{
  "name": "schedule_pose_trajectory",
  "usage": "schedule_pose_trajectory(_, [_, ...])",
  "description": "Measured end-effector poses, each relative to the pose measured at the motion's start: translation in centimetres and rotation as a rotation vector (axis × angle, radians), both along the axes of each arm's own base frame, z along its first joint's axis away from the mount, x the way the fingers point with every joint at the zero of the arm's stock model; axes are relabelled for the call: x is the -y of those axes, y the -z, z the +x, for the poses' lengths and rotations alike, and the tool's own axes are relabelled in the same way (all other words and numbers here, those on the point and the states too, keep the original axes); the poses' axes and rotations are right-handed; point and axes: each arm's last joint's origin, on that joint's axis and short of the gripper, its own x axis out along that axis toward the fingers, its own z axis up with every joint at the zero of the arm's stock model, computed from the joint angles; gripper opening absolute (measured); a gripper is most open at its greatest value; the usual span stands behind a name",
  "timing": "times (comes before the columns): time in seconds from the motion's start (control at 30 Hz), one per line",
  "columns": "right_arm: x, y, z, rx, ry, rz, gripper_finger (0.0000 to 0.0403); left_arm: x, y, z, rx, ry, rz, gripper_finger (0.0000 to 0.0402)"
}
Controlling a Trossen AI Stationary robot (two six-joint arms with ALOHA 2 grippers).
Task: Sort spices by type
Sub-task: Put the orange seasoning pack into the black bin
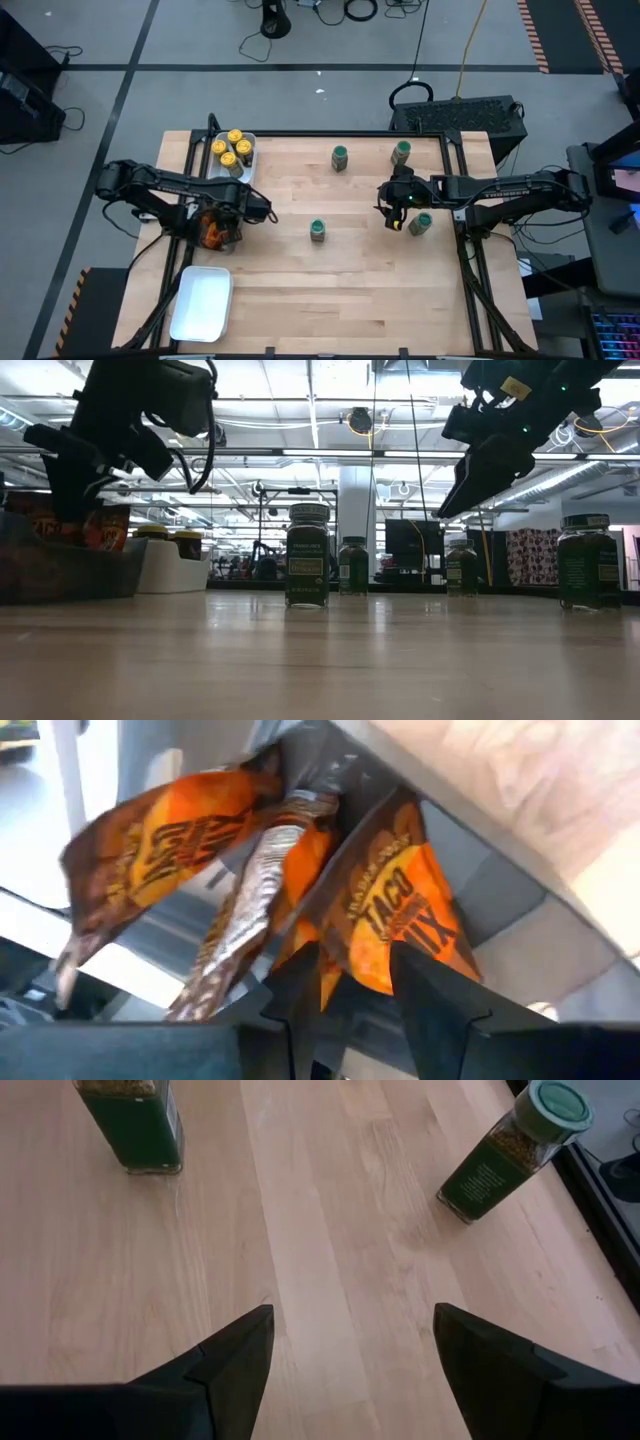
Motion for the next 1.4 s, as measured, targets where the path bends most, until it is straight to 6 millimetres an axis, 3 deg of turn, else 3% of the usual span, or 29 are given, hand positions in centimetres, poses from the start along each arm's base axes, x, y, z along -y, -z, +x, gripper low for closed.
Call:
schedule_pose_trajectory(0.4, [0.0,0.0,0.0,-0.001,0.002,0.002,0.0258,-0.2,1.7,-1.3,-0.081,0.027,0.073,0.0128])
schedule_pose_trajectory(0.7, [0.0,0.0,0.0,-0.001,0.003,0.003,0.0258,-0.2,2.0,-0.6,-0.016,0.076,0.063,0.0128])
schedule_pose_trajectory(1.03, [0.0,0.0,0.0,-0.001,0.003,0.003,0.0258,-0.3,2.2,-0.6,0.000,0.019,0.047,0.0129])
schedule_pose_trajectory(1.4, [0.0,0.0,0.0,-0.002,0.002,0.003,0.0258,-0.7,3.7,-1.3,-0.017,-0.002,0.067,0.0203])
